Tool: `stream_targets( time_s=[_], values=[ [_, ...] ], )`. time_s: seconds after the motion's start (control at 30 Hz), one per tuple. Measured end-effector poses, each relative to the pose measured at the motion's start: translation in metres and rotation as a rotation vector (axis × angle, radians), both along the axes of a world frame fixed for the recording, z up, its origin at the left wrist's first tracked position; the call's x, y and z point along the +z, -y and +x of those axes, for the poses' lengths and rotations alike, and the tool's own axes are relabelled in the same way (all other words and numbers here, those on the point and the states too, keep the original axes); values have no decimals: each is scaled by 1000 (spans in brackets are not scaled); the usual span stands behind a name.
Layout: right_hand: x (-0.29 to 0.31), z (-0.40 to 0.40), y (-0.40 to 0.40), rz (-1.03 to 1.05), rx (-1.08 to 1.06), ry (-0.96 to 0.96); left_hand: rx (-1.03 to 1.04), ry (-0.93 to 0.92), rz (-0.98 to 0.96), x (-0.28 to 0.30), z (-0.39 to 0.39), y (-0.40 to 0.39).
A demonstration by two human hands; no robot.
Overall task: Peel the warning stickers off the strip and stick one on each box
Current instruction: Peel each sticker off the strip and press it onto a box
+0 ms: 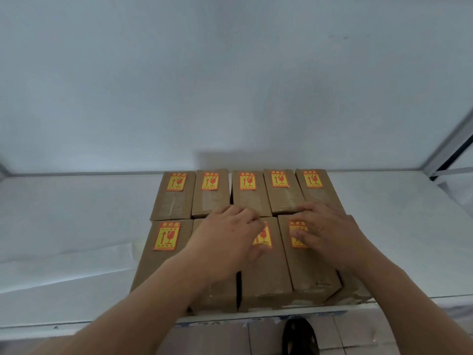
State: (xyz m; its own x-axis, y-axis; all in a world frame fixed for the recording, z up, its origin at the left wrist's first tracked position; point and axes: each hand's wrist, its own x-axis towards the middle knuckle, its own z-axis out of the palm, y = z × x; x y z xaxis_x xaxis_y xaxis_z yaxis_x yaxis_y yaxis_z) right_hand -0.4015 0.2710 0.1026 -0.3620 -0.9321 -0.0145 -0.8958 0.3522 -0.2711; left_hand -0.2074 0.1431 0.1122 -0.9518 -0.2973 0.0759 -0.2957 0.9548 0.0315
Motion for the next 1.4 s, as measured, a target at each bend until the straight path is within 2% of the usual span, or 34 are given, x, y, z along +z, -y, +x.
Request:
stream_targets(
  time_s=[0.2,0.5,0.8,1.07,1.23,1.4],
  values=[
    [13,68,57,-70,234,-176,211,-87,-151,-3,93,55],
    [12,226,185,-128,507,-320,534,-37,-210,-9,262,120],
    [-21,387,273,-99,725,-243,817,-33,-124,-35,389,158],
    [-58,481,336,-33,764,-75,1141,-124,-32,-72,475,188],
    [-78,520,374,-7,710,79,1184,-170,40,-91,489,203],
    [-95,542,393,49,661,116,1214,-165,89,-112,490,214]
  ],
)
